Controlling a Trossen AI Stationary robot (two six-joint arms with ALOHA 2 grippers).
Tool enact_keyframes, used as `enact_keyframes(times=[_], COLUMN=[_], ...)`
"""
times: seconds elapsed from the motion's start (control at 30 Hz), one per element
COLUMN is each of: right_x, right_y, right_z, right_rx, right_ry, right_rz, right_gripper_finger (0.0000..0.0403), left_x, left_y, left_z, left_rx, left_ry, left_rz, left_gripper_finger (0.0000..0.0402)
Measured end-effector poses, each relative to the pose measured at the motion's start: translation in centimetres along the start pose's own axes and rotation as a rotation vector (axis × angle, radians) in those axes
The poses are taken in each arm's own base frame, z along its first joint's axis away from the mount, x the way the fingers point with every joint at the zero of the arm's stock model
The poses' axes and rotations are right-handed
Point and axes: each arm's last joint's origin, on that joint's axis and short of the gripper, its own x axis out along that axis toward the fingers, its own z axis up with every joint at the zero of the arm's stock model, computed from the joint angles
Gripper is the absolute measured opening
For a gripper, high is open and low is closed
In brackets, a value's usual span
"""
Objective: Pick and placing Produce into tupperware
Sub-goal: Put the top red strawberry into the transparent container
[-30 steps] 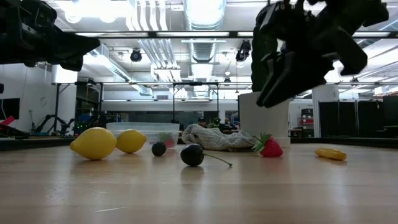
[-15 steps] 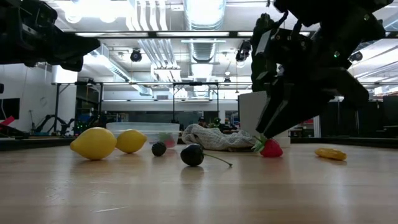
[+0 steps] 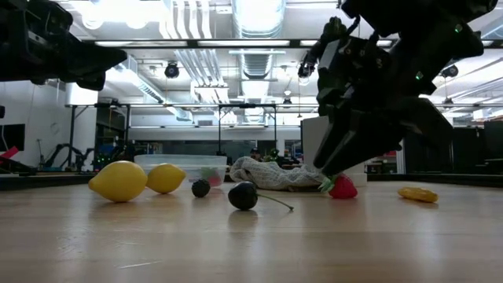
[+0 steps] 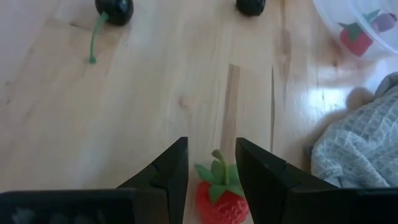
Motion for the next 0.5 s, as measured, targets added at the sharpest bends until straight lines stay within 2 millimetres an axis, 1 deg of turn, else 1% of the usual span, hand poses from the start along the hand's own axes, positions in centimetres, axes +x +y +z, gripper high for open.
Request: enact_keyframes(times=[0.33, 0.5], right_x=[0.09, 0.73], right_y=[-0.14, -0.44], right_z=[-0.08, -0.48], right_rx=[-0.013, -0.013], right_ry=[0.008, 0.036], right_rz=[-0.026, -0.034], right_gripper_finger=[0.0125, 0.0125], left_x=[0.01, 0.03], left_y=[0.0, -0.01], left_z=[-0.01, -0.03], left_rx=[0.0, 0.001], left_ry=[0.001, 0.004], left_rz=[0.0, -0.001], left_gripper_finger=[0.0, 0.0])
